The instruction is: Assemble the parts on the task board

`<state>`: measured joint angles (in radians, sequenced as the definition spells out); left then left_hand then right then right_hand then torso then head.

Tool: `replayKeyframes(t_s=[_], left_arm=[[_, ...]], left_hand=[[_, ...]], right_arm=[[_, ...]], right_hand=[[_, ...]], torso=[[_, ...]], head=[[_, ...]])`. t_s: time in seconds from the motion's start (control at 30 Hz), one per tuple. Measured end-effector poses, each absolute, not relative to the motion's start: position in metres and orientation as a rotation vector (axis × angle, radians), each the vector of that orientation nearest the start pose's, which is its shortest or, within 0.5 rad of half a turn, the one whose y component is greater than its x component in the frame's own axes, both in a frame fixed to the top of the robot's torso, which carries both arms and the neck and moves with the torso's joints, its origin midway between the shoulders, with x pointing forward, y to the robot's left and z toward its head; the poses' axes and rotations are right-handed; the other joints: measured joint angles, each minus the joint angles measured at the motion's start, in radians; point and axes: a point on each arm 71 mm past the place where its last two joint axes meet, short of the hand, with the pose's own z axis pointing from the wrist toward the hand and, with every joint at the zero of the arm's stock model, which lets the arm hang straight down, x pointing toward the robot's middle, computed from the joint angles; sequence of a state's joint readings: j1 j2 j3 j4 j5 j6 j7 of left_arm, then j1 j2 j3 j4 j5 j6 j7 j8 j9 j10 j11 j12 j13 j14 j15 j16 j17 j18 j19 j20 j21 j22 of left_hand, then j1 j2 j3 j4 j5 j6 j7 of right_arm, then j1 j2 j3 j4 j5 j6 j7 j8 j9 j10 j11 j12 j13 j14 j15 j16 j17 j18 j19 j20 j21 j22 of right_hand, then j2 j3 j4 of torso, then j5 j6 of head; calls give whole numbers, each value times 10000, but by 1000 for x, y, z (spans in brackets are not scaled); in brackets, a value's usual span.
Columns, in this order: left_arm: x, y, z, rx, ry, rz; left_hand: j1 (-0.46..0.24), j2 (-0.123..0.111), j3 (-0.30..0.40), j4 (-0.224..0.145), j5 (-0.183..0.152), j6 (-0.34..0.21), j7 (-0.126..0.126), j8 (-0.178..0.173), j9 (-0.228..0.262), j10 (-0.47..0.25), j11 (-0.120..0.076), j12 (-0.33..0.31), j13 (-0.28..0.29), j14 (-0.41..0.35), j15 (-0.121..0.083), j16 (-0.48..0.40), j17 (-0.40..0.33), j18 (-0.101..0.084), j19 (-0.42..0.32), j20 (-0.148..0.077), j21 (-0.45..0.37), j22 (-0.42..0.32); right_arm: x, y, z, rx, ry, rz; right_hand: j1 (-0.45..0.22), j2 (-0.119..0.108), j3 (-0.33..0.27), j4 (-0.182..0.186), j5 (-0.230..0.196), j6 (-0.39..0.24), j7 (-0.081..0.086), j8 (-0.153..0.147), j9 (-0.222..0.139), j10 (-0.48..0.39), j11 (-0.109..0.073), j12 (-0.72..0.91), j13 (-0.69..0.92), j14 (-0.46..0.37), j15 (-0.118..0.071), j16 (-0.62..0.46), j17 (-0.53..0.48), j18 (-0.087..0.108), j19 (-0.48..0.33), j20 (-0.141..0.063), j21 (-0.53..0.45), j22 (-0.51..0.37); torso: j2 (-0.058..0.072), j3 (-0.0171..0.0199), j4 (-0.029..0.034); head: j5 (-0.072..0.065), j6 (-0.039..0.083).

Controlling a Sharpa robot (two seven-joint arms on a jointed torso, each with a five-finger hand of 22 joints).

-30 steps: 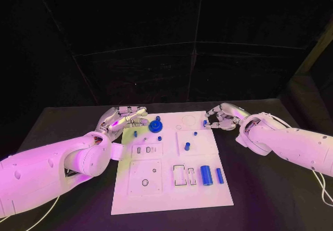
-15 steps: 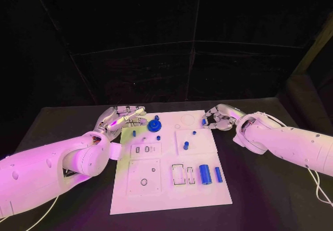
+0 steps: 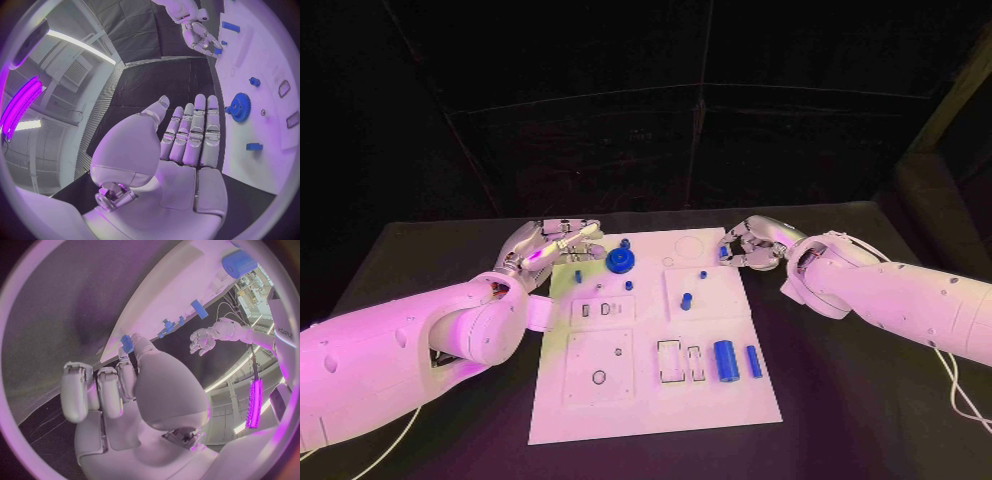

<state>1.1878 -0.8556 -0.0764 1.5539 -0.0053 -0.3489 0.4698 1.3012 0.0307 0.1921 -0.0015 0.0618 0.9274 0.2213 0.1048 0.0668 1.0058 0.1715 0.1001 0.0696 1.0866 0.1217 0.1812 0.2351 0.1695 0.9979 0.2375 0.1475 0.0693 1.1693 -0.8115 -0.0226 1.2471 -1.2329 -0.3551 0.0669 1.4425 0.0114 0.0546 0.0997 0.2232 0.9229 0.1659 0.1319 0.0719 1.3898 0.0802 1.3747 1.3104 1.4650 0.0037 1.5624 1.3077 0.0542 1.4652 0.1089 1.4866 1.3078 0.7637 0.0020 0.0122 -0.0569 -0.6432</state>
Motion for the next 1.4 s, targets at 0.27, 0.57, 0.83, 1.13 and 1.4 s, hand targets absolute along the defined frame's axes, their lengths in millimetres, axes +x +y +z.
replayKeyframes(t_s=[0.27, 0.57, 0.83, 1.13, 1.4], left_arm=[[478, 209, -190, -10914, 13848, -15446], [478, 209, -190, -10921, 13853, -15434], [478, 210, -190, -10931, 13864, -15424], [478, 213, -191, -10976, 13837, -15356], [478, 215, -190, -11004, 13824, -15330]], left_hand=[[0, 0, 0, 0, 0, 0, 0, 0, 0, 0, 0, 0, 0, 0, 0, 0, 12, 0, 0, 0, -42, 0], [0, 0, 28, -28, 0, 0, 0, 0, 0, 0, 0, 0, 0, 0, 0, 0, 11, 0, 0, 0, -42, 0], [0, 0, 28, -28, 0, 0, 0, -39, 0, 0, 0, 0, 0, 0, 0, 0, 20, 0, 0, 0, -42, 0], [0, 0, 28, -28, 0, 0, 0, -38, 0, 0, 0, -43, 0, 0, 0, -40, 21, 1, 0, 0, -42, 1], [39, 40, 28, -28, 0, 0, 0, -39, 0, 0, 0, -43, 0, 0, 0, -40, 35, 0, 0, 0, -42, 1]], right_arm=[[527, -269, -206, 937, 16480, 6399], [527, -270, -206, 1003, 16482, 6307], [526, -270, -205, 1055, 16365, 6299], [512, -258, -197, 1340, 16187, 6814], [496, -218, -179, 1403, 16282, 7605]], right_hand=[[36, 36, 111, -31, 0, 241, -39, 81, 21, 55, -55, 30, 0, 0, 0, 0, -1, 0, 0, 0, 0, -1], [-13, 218, 306, -2, -118, 870, -295, 427, 85, 125, -199, 75, 1, 0, -114, 0, -2, -2, 1, -77, 0, -1], [-73, 302, 399, -6, -163, 939, -309, 567, 149, 127, -272, 75, -7, 19, -205, 0, -2, -2, 2, -147, 0, -2], [-148, 378, 465, 8, -240, 939, -309, 564, 179, 156, -311, 77, 2, 2, -256, 0, -3, -2, 3, -215, 0, -2], [-148, 378, 465, 8, -258, 938, -310, 550, 180, 125, -341, 19, 11, 1, -256, 0, -3, -1, 3, -215, 0, -3]], torso=[[-4, -2, 0], [-6, -3, 0], [-7, -1, 0], [-30, -16, 0], [-83, -61, 5]], head=[[8, -14], [12, -25], [26, -15], [54, 25], [120, 18]])
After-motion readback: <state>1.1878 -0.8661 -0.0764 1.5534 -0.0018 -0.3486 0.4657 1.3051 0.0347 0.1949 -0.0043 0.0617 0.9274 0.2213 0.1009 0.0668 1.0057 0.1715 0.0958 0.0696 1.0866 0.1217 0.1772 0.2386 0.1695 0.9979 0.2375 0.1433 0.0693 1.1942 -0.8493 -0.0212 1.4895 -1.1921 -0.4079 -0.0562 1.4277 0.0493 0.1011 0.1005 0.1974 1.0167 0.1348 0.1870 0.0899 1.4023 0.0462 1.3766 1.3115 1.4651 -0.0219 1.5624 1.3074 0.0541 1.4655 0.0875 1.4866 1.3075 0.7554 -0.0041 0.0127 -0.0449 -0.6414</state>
